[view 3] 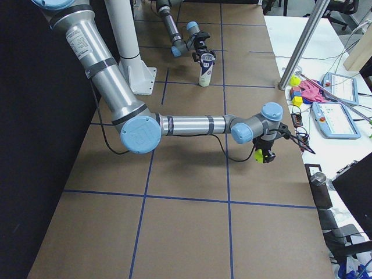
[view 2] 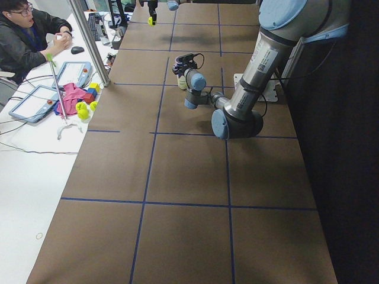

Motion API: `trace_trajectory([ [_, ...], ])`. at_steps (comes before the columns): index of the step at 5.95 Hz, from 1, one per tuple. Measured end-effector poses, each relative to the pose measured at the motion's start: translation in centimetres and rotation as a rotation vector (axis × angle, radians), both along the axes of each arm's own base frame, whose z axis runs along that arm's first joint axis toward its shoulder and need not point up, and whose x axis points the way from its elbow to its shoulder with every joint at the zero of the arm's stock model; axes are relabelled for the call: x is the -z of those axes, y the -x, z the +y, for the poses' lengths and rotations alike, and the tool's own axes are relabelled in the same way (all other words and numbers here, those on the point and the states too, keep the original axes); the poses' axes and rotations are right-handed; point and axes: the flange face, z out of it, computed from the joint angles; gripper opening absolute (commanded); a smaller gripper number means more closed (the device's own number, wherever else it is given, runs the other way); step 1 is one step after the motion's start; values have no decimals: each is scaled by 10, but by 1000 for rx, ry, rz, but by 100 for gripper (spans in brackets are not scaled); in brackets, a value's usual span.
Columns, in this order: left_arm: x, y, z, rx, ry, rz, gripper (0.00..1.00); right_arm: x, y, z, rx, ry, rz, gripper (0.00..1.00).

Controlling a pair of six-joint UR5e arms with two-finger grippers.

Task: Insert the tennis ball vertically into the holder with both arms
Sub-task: 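Grasp the farther tennis ball with the right gripper and lift, then carry the second ball with the right gripper above the tube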

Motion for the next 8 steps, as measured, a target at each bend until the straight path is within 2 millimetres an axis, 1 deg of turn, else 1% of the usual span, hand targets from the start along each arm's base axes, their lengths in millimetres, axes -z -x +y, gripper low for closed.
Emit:
trace_trajectory([
  [1, 1, 0, 0, -1, -1, 1, 84, 64, 5, 18, -31, 51, -28, 0],
  [2, 3, -1, 0, -1, -2, 4, 84, 128, 23, 50, -59, 104, -52, 0],
  [3, 5, -1, 0, -1, -3, 6, 84, 191, 53, 93, -95, 166, -90, 0],
  [4, 5, -1, 0, -1, -3, 6, 84, 247, 87, 134, -142, 232, -141, 1],
  [5, 5, -1, 0, -1, -3, 6, 84, 297, 128, 166, -197, 294, -188, 0],
  [6, 4, -1, 1, -1, -2, 5, 84, 345, 173, 195, -248, 339, -202, 0],
  [7, 4, -1, 1, -1, -2, 5, 84, 386, 209, 220, -278, 360, -184, 0],
  [8, 4, -2, 1, -2, -2, 4, 84, 417, 231, 234, -293, 371, -166, 1],
])
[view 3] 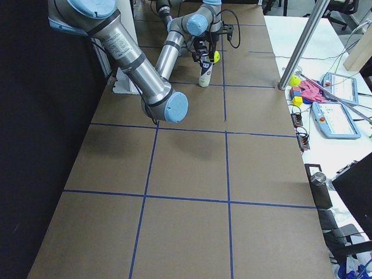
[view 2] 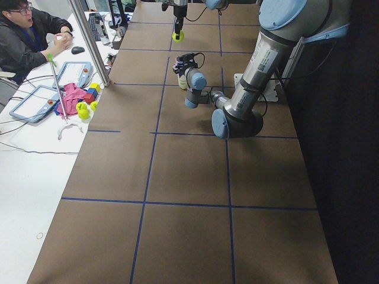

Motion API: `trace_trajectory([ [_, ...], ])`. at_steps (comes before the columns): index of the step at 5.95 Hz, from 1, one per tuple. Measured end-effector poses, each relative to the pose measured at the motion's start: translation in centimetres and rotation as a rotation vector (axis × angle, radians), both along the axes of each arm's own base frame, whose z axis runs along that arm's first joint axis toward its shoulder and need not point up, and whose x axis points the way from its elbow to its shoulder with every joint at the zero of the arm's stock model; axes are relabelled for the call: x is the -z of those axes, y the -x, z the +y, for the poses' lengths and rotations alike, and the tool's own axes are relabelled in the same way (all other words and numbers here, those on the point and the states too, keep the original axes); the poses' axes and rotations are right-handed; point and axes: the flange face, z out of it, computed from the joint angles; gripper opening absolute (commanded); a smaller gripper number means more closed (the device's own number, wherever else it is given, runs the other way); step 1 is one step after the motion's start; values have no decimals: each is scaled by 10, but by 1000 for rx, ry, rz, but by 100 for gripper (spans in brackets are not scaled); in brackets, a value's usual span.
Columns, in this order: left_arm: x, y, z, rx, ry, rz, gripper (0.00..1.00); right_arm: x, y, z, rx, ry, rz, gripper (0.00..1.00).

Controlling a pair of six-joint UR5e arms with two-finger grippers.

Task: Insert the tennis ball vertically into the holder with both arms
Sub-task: 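Carry the second ball with the right gripper above the tube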

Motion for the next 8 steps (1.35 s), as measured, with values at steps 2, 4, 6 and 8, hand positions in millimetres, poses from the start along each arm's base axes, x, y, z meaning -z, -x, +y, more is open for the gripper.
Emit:
trace_trajectory([
  [2, 0, 0, 0, -1, 0, -1, 84, 46, 37, -2, -32, 31, 14, 5],
  [4, 0, -1, 0, -1, 0, -1, 84, 59, 56, 5, -40, 28, 23, 17],
  [6, 0, 0, 0, 0, 0, 0, 84, 57, 64, 11, -34, 23, 31, 99],
  [8, -1, 0, 0, -1, 0, 0, 84, 55, 66, 13, -33, 19, 36, 100],
])
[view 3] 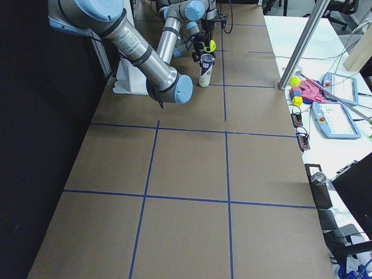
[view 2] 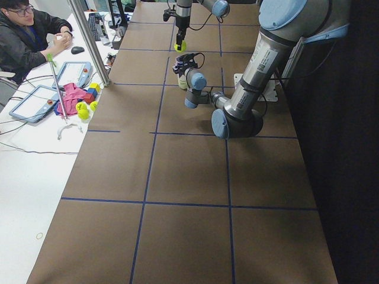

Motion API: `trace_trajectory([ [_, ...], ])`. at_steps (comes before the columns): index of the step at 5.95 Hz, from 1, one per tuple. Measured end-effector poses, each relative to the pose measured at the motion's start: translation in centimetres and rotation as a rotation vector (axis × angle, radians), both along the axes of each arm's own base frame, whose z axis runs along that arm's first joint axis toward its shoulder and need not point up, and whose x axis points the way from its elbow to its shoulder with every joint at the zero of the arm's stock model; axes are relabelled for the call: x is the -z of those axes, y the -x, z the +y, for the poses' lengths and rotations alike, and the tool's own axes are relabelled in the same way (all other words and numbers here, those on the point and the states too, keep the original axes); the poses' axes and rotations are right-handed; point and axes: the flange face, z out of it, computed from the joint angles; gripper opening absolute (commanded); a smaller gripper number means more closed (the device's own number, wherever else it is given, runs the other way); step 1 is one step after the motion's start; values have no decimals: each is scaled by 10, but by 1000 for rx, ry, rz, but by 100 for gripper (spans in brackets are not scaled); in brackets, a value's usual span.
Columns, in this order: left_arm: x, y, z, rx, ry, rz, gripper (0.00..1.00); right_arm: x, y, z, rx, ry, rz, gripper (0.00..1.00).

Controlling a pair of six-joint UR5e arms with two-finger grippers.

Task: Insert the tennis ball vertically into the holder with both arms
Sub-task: 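Carry the second ball with the right gripper above the tube, then open the right gripper to drop the ball into the tube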

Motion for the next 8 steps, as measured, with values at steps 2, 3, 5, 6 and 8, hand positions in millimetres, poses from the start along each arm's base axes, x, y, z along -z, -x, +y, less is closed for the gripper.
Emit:
trace_trajectory([
  [2, 0, 0, 0, 0, 0, 0, 84, 0, 2, 2, 1, -4, 2, 100],
  [3, 0, 0, 0, 0, 0, 0, 84, 0, 2, 3, 3, -5, 2, 100],
  [5, 0, 1, -1, 2, 0, 0, 85, -4, 0, 3, 24, -23, 3, 100],
  [6, -1, 1, -2, 7, 2, 1, 89, -17, -12, 0, 50, -50, 10, 100],
  [8, 1, 3, -3, 16, 3, 8, 92, -64, -66, -32, 111, -94, 27, 100],
])
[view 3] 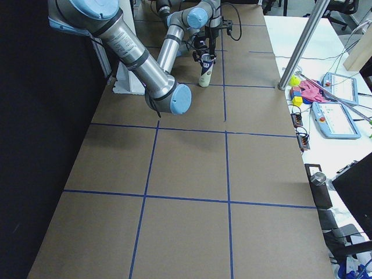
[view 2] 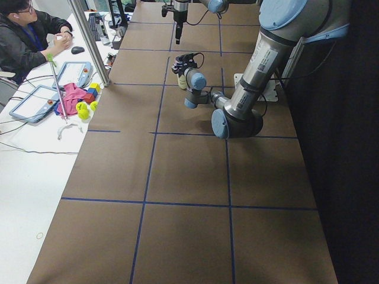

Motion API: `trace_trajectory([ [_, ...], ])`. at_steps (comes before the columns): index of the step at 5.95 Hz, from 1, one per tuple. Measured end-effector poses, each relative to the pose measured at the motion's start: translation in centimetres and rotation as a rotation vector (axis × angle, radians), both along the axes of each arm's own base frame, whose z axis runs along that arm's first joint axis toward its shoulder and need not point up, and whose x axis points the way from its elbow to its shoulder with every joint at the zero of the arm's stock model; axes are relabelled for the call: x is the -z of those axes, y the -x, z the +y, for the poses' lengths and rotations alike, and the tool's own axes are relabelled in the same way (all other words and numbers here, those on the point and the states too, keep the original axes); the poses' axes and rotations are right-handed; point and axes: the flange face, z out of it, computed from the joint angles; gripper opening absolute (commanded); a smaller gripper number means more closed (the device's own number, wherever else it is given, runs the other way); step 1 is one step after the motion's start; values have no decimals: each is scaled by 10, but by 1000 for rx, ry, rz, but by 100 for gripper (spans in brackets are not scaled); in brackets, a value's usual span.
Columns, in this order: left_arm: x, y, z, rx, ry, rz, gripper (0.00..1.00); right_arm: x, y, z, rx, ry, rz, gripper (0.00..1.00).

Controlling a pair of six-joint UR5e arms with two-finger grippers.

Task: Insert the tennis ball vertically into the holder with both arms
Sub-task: 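Open the right gripper to drop the ball into the tube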

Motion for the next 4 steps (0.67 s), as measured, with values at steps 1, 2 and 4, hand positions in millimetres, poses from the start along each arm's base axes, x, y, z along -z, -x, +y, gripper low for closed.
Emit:
trace_trajectory([
  [1, 2, 1, 0, 1, -1, 6, 94, -23, -20, -14, 23, -13, 18, 100],
  [2, 6, 4, 1, 1, -5, 14, 95, -45, -33, -24, 46, -31, 43, 100],
  [4, 17, 13, 3, 5, -19, 39, 99, -82, -52, -38, 91, -69, 91, 100],
])
